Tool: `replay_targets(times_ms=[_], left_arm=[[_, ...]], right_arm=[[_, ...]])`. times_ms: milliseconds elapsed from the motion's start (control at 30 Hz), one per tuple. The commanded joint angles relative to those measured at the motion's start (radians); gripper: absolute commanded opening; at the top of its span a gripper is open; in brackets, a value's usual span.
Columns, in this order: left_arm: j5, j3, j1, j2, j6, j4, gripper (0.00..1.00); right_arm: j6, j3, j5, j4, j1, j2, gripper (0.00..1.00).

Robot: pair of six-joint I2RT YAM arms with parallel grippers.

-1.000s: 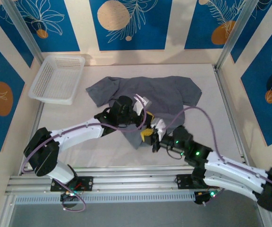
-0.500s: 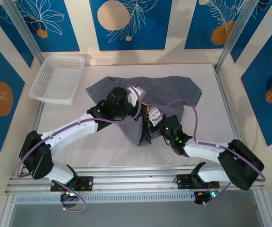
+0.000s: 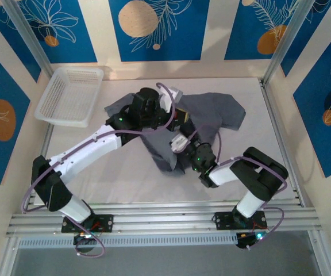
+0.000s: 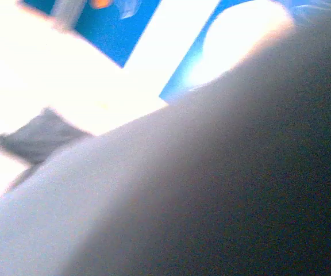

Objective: Fold the inside-out t-shirt

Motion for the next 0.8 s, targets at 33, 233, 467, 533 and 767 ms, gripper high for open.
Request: replay_targets(times_ms=[33, 233, 467, 533, 767], left_arm=[[0.080, 0.137, -0.020, -0.004, 0.026, 0.024, 0.00], [0.099, 0.163, -0.020, -0.020, 0.096, -0.034, 0.00], [0.073, 0.128, -0.020, -0.054, 0.170, -0.085, 0.00], [0.127, 0.147, -0.021, -0.041, 0.164, -0.086, 0.00], [0.209, 0.262, -0.028, 0.032, 0.078, -0.064, 0.00]], right_arm=[[0.077, -0.034, -0.099, -0.025, 0.037, 0.043, 0.00], [0.348, -0.016, -0.149, -0.115, -0.041, 0.009, 0.00], [0.873, 0.157, -0.485, -0.663, -0.266, -0.265, 0.05], [0.937, 0.223, -0.486, -0.731, -0.283, -0.259, 0.04], [0.999, 0.278, -0.412, -0.715, -0.228, -0.160, 0.00]])
